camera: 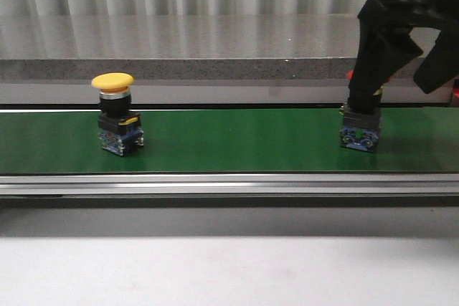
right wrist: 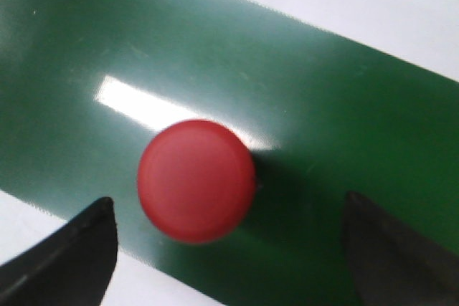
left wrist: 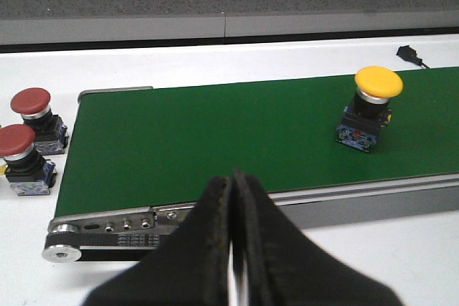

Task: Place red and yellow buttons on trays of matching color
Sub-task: 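Grasp the red button at the belt's far end with the right gripper, then carry the red button into the red tray and open the right gripper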

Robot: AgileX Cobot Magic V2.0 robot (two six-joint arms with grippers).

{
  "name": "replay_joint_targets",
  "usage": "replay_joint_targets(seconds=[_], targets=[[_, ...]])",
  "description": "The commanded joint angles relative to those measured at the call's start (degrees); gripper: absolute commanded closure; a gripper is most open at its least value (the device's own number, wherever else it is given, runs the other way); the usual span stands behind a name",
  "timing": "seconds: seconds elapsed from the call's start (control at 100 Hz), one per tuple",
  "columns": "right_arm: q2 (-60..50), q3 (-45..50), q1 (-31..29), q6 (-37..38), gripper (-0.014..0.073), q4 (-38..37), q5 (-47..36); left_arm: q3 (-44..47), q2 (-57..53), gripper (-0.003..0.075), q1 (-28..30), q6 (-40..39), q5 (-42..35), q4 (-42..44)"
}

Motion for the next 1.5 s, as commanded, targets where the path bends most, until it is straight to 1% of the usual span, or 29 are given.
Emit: replay_joint_targets(seconds=[0.0,0.04,0.09,0.16,0.21,0.26,0.28,0.33,0.46,0.53,0.71,0.86,0.98,1.12,1.24,1.34,1.49], targets=[[0.49,-3.33,0.00,-0.63,-0.0028,0.82,-2.77,-1.63,0.39,0.0740,-0.54,0.16,-4.38,-0.19],[1.40,-3.88,0.00,-0.63,-0.0013,0.82,-2.77,-1.63,0.39,0.0740,-0.54,0.16,-4.38,-0.19],[2.09,-4.50,0.00,-0.63,0.0034,0.82,-2.56,-1.63,0.39,0.0740,-0.54,0.16,-4.38,-0.19],[2.42,-5.07,0.00,-0.63,0.0158,0.82,-1.59,-1.63,0.39,0.0740,-0.54,0.16,-4.38,-0.19],[2.42,-5.36,0.00,-0.63,0.0275,0.76,-0.95,-1.63,0.39,0.0740,-0.54,0.16,-4.38,-0.19],[2.42,-6.14,-0.25,-0.63,0.0362,0.76,0.40,-1.63,0.39,0.0740,-0.54,0.16,-4.38,-0.19],[2.42,-6.52,-0.47,-0.63,0.0389,0.76,0.99,-1.63,0.39,0.0740,-0.54,0.16,-4.38,-0.19],[2.42,-7.72,-1.09,-0.63,0.0418,0.76,2.31,-1.63,0.39,0.0740,-0.54,0.16,-4.38,-0.19],[2.42,-11.57,-4.36,-0.63,0.0419,0.51,4.97,-1.63,0.39,0.0740,-0.54,0.16,-4.38,-0.19],[2.42,-13.97,-7.37,-0.63,0.0419,0.09,5.50,-1.63,0.39,0.0740,-0.54,0.16,-4.38,-0.19],[3.48,-20.98,-18.87,-0.63,0.0419,-0.09,3.68,-1.63,0.39,0.0740,-0.54,0.16,-4.38,-0.19],[8.94,-28.36,-28.01,-0.10,0.0419,0.22,3.15,-1.63,0.39,0.0740,-0.54,0.16,-4.38,-0.19],[15.31,-35.23,-32.60,0.02,0.0419,0.62,3.20,-1.63,0.39,0.0740,-0.54,0.16,-4.38,-0.19],[22.87,-42.09,-35.58,0.36,0.0419,0.69,3.80,-1.63,0.39,0.0740,-0.54,0.16,-4.38,-0.19],[28.12,-45.99,-36.86,0.36,0.0419,0.69,3.80,-1.63,0.39,0.0740,-0.54,0.16,-4.38,-0.19],[31.51,-47.90,-37.07,0.41,0.0419,0.82,4.03,-1.63,0.39,0.0740,-0.54,0.16,-4.38,-0.19],[34.43,-48.15,-37.07,0.41,0.0419,1.13,2.81,-1.63,0.39,0.0740,-0.54,0.16,-4.38,-0.19]])
